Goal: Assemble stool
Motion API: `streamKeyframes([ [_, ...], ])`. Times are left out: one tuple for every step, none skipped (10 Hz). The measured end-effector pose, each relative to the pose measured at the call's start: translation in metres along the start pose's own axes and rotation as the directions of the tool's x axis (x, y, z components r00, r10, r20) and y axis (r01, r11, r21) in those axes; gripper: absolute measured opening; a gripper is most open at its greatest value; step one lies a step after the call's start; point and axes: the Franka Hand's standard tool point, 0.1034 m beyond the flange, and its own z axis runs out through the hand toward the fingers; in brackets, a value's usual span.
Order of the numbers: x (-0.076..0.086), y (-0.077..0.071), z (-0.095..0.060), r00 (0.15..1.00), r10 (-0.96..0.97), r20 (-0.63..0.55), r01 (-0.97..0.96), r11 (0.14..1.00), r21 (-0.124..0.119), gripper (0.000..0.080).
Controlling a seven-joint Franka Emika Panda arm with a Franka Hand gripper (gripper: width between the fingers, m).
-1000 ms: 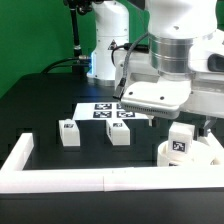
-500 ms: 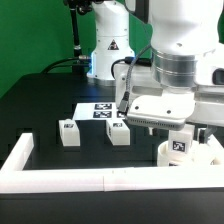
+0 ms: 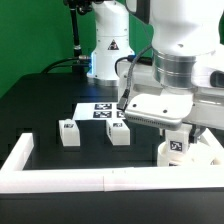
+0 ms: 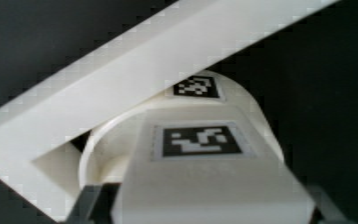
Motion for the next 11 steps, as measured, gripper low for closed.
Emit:
streamKeyframes([
  [0.0001,0.0001,0.0001,0.998,0.061,0.0,-0.061,0.998,0.0,0.0335],
  [0.0,0.0,0.0002,0.992,0.13,0.0,-0.13,0.992,0.0,0.0335],
  [-0.0001,-0.001,0.0009,0.975,0.223,-0.011,-0.223,0.975,-0.006,0.0335],
  [-0.0016,-0.0037,0.0008,0.941,0.337,-0.029,-0.338,0.941,-0.015,0.0335],
  [-0.0019,-0.0047,0.0007,0.897,0.441,-0.035,-0.442,0.897,-0.011,0.0335],
  [-0.0009,-0.0036,0.0002,0.815,0.577,-0.048,-0.578,0.816,-0.004,0.0335],
  [0.0004,-0.0025,-0.0005,0.724,0.688,-0.049,-0.688,0.726,0.015,0.0337],
  [0.0029,0.0003,-0.0013,0.642,0.765,-0.046,-0.764,0.643,0.043,0.0337],
  [0.0041,0.003,-0.0015,0.544,0.838,-0.04,-0.836,0.546,0.064,0.0337],
  [0.0035,0.003,-0.0019,0.509,0.86,-0.044,-0.857,0.511,0.065,0.0337],
  [0.0035,0.0031,-0.0019,0.472,0.88,-0.041,-0.878,0.474,0.066,0.0337],
])
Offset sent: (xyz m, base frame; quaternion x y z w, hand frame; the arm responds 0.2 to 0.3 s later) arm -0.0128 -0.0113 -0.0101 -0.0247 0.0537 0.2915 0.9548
